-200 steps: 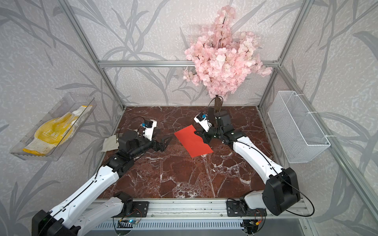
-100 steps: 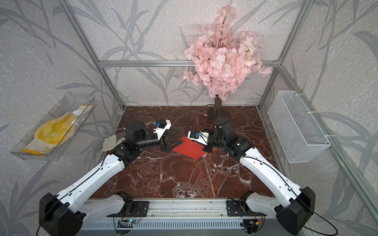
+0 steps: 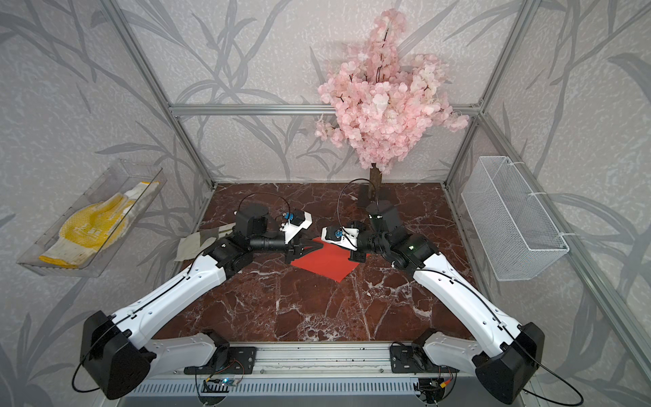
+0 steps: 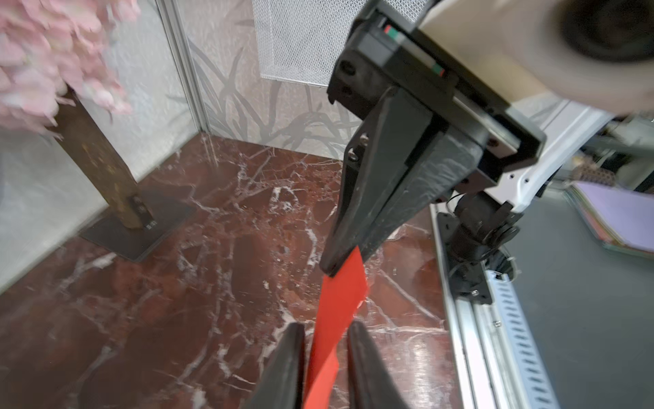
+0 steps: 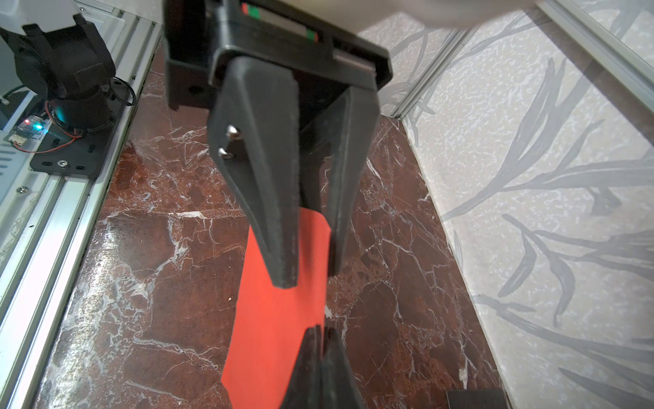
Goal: Fold the square paper diagonally
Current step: Fold the paper at the center of the board.
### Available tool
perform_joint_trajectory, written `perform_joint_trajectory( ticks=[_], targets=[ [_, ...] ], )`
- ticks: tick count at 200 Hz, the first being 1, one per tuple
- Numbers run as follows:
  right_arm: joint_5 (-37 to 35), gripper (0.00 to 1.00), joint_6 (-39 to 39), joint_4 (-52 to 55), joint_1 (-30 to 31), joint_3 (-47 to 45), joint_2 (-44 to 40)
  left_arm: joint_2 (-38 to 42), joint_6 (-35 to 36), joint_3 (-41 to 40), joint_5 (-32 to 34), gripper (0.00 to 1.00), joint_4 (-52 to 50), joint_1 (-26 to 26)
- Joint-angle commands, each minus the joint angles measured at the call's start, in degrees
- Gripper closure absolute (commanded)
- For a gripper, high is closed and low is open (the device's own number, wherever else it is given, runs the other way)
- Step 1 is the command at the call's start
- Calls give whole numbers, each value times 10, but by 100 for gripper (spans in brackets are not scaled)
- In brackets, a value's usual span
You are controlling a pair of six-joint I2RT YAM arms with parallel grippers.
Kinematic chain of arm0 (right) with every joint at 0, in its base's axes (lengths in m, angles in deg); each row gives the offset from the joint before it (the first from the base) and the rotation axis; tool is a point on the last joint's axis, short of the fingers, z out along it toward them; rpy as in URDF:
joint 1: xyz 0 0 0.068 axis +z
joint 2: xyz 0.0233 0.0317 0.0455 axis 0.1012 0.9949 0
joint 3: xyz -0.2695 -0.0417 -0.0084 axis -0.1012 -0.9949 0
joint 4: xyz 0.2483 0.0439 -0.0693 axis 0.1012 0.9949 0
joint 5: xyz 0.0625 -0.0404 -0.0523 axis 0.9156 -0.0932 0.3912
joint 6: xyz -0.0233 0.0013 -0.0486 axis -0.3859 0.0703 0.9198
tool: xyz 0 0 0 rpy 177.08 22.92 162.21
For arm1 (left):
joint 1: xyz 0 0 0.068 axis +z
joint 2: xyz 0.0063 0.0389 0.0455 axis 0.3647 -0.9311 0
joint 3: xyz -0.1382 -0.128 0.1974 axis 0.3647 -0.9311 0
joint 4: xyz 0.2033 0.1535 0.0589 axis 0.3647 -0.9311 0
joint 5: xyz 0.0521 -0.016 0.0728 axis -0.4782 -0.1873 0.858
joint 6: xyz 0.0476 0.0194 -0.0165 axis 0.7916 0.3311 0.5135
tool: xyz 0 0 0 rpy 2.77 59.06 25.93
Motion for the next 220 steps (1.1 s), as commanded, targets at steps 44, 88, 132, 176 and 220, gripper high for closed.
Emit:
perform_joint_trajectory(
  ticks=[44,88,132,176,220],
  targets=[
    [-67,53,-38,-87,1,-41,-61,33,-13,18,52,100,-24,-7],
    [-197,7,-9,-285,0,-177,-203,104,-71,62,115,100,-95,-6],
    [-186,1,44,-480,3,-306,-282,105,-110,219,142,100,-238,-6],
    [-224,0,185,-775,76,-417,-202,90,-138,325,139,100,-294,-7],
    [-246,0,243,-1000,105,-416,-26,82,-156,362,136,100,-309,-6]
  ],
)
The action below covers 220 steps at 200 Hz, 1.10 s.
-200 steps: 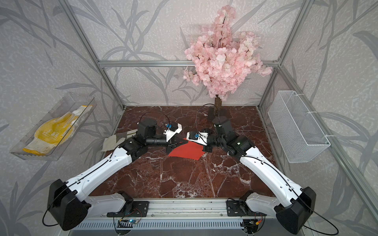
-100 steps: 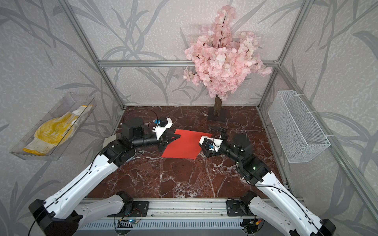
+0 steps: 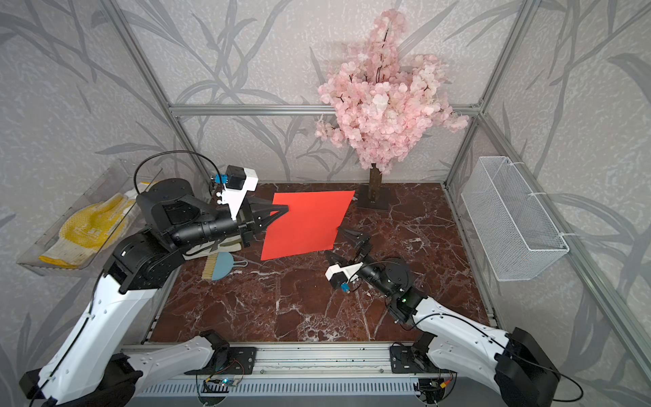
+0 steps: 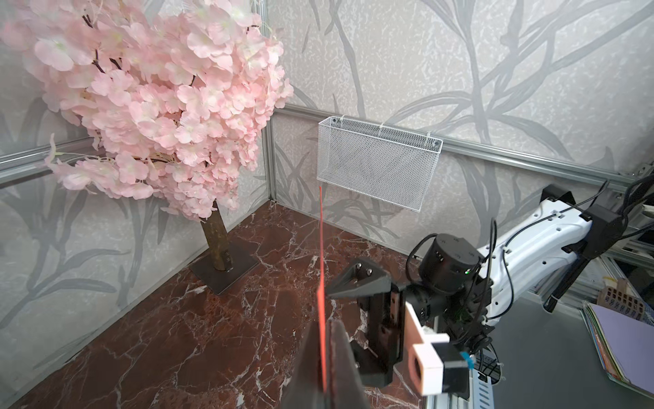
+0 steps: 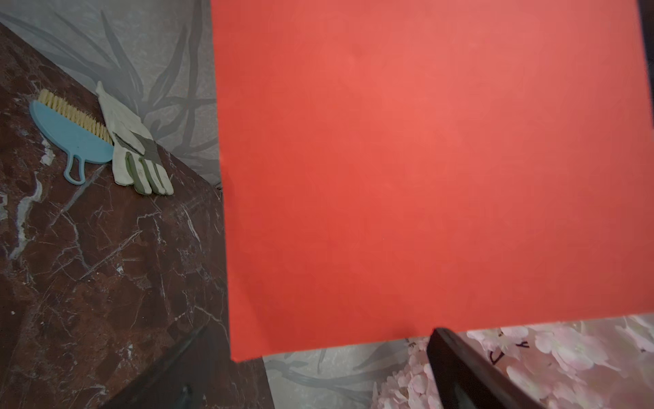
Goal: Fold the square paper diagonally
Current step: Fold the paper at the center of the board.
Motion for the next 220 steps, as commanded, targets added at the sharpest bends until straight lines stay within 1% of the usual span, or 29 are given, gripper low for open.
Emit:
perform_joint_trajectory(
  ticks=[1,26,41,49,67,90,123,137,156,169,182,196,220],
  targets=[
    [-25,0,46,-189,5,12,50,-4,-19,19,1,100,-30,-1],
    [-26,1,45,-227,5,29,96,1,-19,25,11,100,-35,-1],
    [-26,0,43,-230,5,35,100,6,-16,21,25,100,-39,-2],
    [-25,3,43,-224,6,36,96,7,-16,17,33,100,-40,-2],
    [-25,10,47,-184,6,39,77,12,-16,6,46,100,-38,-1],
    [-22,20,48,-95,6,48,43,14,-17,-4,62,100,-29,-2],
    [-9,29,55,-1,6,52,10,10,-21,-4,75,100,-24,-1],
    [-5,29,59,28,6,55,7,7,-25,-1,72,100,-21,0],
    [-18,28,62,16,7,51,14,6,-28,2,71,100,-20,0],
    [-25,21,58,-14,6,46,25,8,-33,3,68,100,-16,0],
    [-18,15,58,-53,6,42,44,8,-39,3,61,100,-10,-1],
    [-10,11,55,-93,6,37,68,8,-45,5,56,100,-6,-1],
    [-16,8,60,-138,15,38,104,7,-51,11,53,100,-5,0]
  ],
)
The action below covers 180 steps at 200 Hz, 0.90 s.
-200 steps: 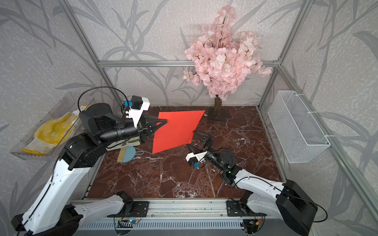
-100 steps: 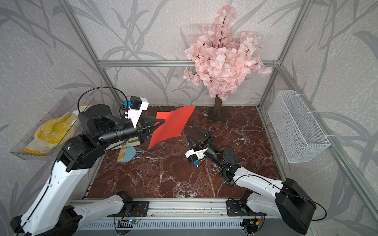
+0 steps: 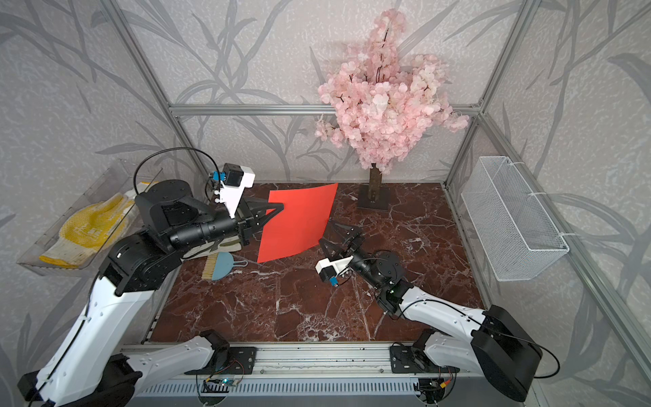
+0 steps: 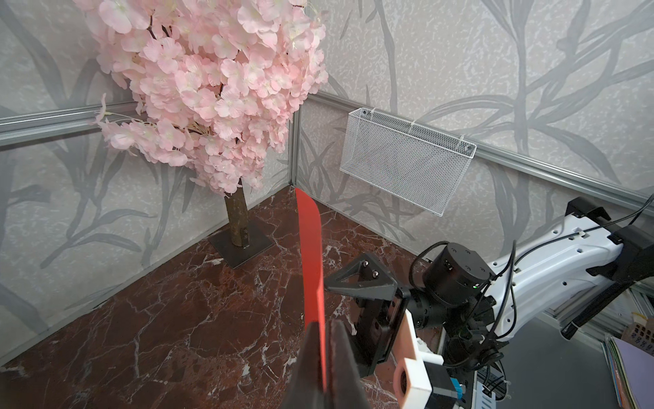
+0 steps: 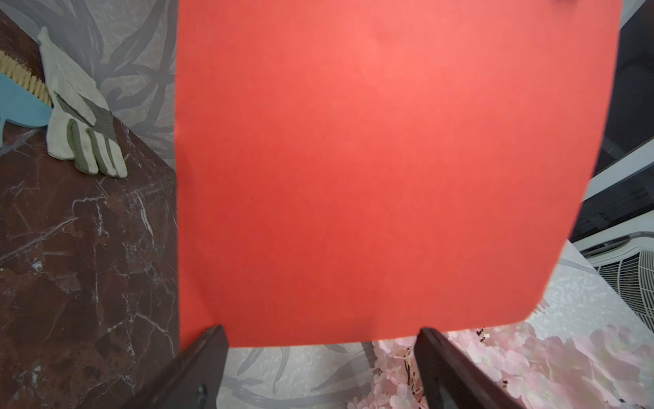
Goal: Fold the square paper diagonally
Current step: Fold the paper at the center of the board.
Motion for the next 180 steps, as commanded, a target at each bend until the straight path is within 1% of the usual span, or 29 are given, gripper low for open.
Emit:
perform_joint_trajectory(
  ticks=[1,45,84,101,137,154,171,180],
  targets=[
    [-5,8,-1,-78,10,-1,26,1,-14,10,-8,100,18,0],
    [-15,4,-4,-120,17,3,71,2,-18,16,-3,100,16,0],
    [-24,6,-5,-134,22,10,85,1,-20,14,2,100,14,-1],
    [-23,13,-2,-124,23,16,82,1,-21,11,7,100,14,-1],
    [-28,23,8,-104,24,21,76,3,-22,5,25,100,11,-1],
    [-27,33,11,-88,24,17,62,2,-14,5,42,100,4,0],
    [-24,45,13,-55,24,10,41,-2,-4,6,62,100,-7,-1],
    [-20,51,13,-29,23,9,25,-5,0,6,69,100,-13,0]
  ],
)
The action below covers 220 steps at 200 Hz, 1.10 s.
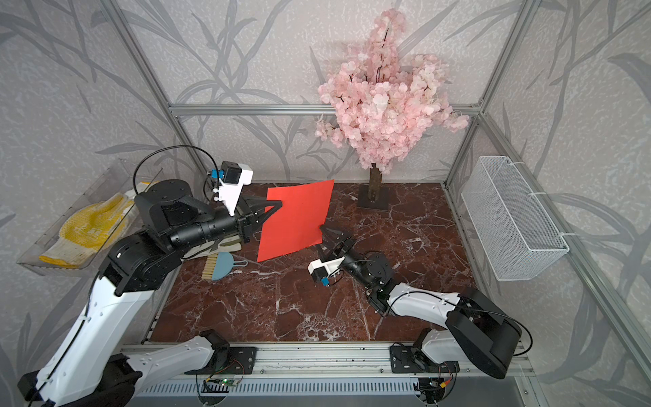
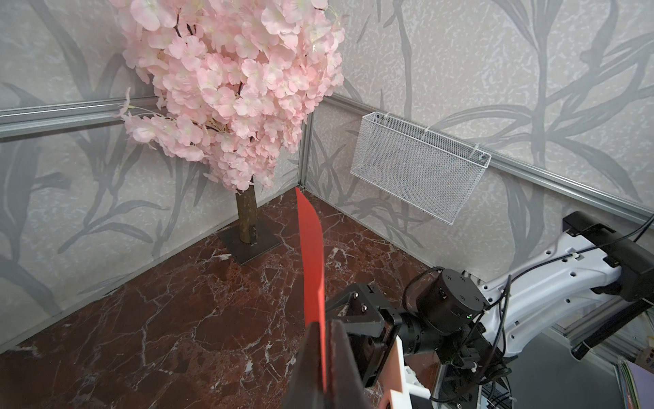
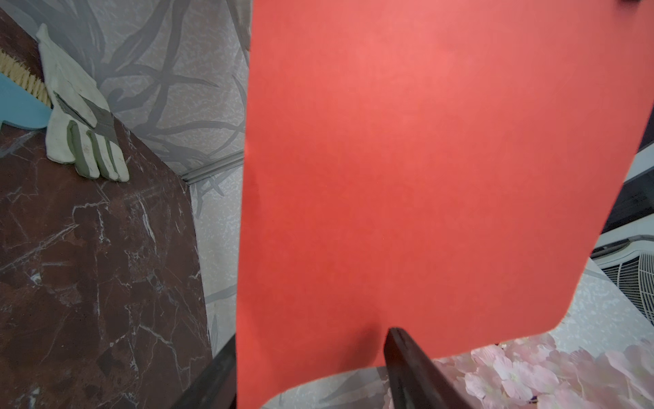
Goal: Fold the square paper diagonally
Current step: Fold the paper at the center of the board.
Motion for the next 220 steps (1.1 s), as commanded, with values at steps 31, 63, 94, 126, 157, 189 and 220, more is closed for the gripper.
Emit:
perform_joint_trajectory(
  ticks=[31,63,94,126,157,189,220],
  targets=[
    [10,72,-11,174,2,8,-106,-15,28,6,51,100,-27,2],
    [36,96,-22,336,5,32,-159,-28,46,5,52,100,-34,3],
    [24,100,-16,501,22,78,-178,-44,104,-11,41,100,-44,2],
    [5,100,-52,718,29,159,-177,-42,176,-73,31,100,-25,2],
    [-3,100,-97,864,28,222,-153,-50,210,-125,52,100,-7,2],
    [19,100,-154,983,19,280,-107,-80,197,-167,23,98,24,3],
    [168,100,-215,1041,-48,305,-69,-119,147,-221,-29,97,91,8]
  ],
)
